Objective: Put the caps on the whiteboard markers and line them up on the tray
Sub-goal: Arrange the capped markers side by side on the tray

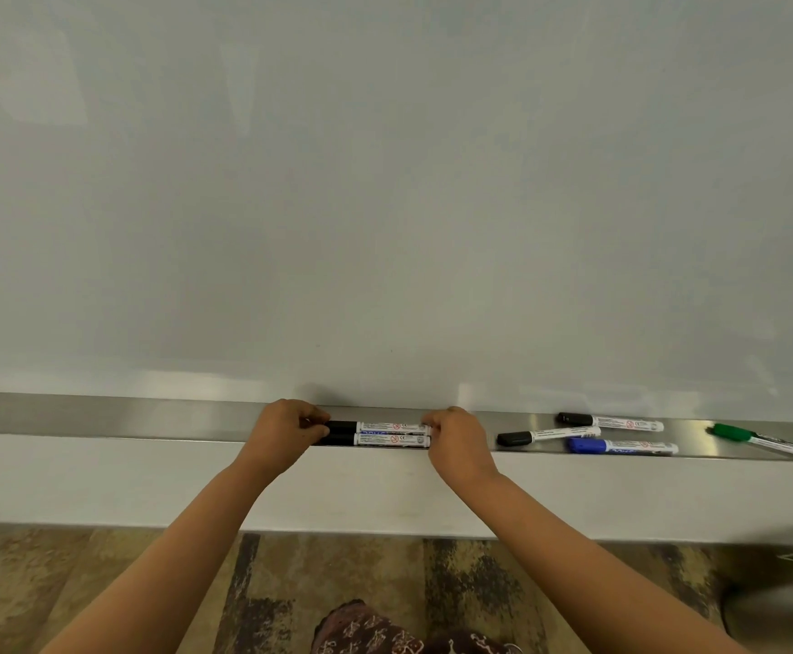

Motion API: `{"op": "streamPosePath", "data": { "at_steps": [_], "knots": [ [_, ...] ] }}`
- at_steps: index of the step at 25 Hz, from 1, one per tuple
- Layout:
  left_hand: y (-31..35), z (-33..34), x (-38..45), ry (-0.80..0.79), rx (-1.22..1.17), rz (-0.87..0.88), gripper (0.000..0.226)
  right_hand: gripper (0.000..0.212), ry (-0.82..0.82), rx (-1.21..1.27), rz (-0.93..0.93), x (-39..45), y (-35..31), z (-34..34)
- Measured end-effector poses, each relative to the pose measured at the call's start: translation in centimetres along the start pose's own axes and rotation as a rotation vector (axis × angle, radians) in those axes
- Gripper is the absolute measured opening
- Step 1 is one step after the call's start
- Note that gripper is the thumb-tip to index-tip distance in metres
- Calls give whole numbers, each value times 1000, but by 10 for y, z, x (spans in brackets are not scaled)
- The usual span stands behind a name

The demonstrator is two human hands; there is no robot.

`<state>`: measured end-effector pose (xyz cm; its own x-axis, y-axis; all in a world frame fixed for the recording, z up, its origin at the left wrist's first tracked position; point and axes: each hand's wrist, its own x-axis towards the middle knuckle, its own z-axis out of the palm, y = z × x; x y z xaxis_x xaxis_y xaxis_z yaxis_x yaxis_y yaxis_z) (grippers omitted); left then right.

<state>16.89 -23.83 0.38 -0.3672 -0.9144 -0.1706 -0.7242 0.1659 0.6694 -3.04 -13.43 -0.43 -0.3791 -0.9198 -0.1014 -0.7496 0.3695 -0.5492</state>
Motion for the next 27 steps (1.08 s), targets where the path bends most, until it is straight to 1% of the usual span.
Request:
{"op": "streamPosePath", "data": {
  "at_steps": [4, 10, 27],
  "knots": [
    [-4, -5, -1, 15, 3, -23, 21, 23, -14, 15, -19, 0, -5, 4],
    [-5, -6, -1, 19, 20, -12, 21, 23, -20, 11, -17, 0, -7, 5],
    [-17, -20, -1, 47, 24, -51, 21, 29, -68, -1, -88, 1, -22, 14]
  ]
}}
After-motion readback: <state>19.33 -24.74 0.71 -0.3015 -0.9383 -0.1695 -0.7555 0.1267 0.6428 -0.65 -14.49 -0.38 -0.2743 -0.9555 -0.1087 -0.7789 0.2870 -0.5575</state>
